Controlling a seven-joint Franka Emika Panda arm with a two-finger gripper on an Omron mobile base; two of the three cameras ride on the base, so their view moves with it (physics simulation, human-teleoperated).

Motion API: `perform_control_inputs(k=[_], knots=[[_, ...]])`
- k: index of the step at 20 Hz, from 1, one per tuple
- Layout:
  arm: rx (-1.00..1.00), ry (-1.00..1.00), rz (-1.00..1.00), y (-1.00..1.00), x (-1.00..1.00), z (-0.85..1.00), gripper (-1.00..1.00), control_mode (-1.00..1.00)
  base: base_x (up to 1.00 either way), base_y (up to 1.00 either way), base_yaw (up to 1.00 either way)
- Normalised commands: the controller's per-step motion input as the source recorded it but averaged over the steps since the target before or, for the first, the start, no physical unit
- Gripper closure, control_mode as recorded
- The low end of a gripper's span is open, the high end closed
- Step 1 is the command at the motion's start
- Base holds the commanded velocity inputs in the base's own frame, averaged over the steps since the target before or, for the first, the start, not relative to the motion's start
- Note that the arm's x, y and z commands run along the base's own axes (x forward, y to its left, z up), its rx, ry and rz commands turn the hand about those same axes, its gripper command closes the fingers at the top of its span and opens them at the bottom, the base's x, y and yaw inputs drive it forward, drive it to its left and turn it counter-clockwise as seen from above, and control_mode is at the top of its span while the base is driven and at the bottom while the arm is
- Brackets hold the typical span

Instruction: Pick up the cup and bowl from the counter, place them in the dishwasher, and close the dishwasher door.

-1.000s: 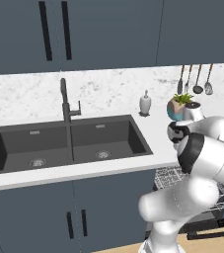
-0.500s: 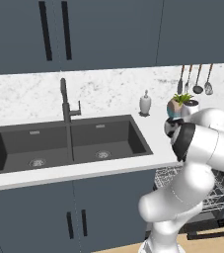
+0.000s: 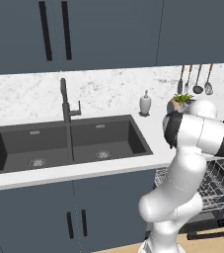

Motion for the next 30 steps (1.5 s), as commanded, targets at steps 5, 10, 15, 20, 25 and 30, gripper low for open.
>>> perform_control_inputs(k=[5, 10, 15, 20, 25, 30], knots=[[0.05, -0.04, 0.01, -0.21, 0.28, -0.08, -1.0, -1.0, 0.0, 0.0, 0.0], [0.01, -0.04, 0.0, -0.05, 0.26, -0.06, -1.0, -1.0, 0.0, 0.0, 0.0], [0.0, -0.03, 0.0, -0.07, 0.28, -0.13, -1.0, -1.0, 0.0, 0.0, 0.0], [0.0, 0.0, 0.0, -0.23, 0.16, -0.25, -1.0, -1.0, 0.0, 0.0, 0.0], [0.0, 0.0, 0.0, -0.18, 0.22, -0.21, -1.0, -1.0, 0.0, 0.0, 0.0], [0.01, -0.07, 0.0, -0.1, 0.32, -0.05, -1.0, -1.0, 0.0, 0.0, 0.0]])
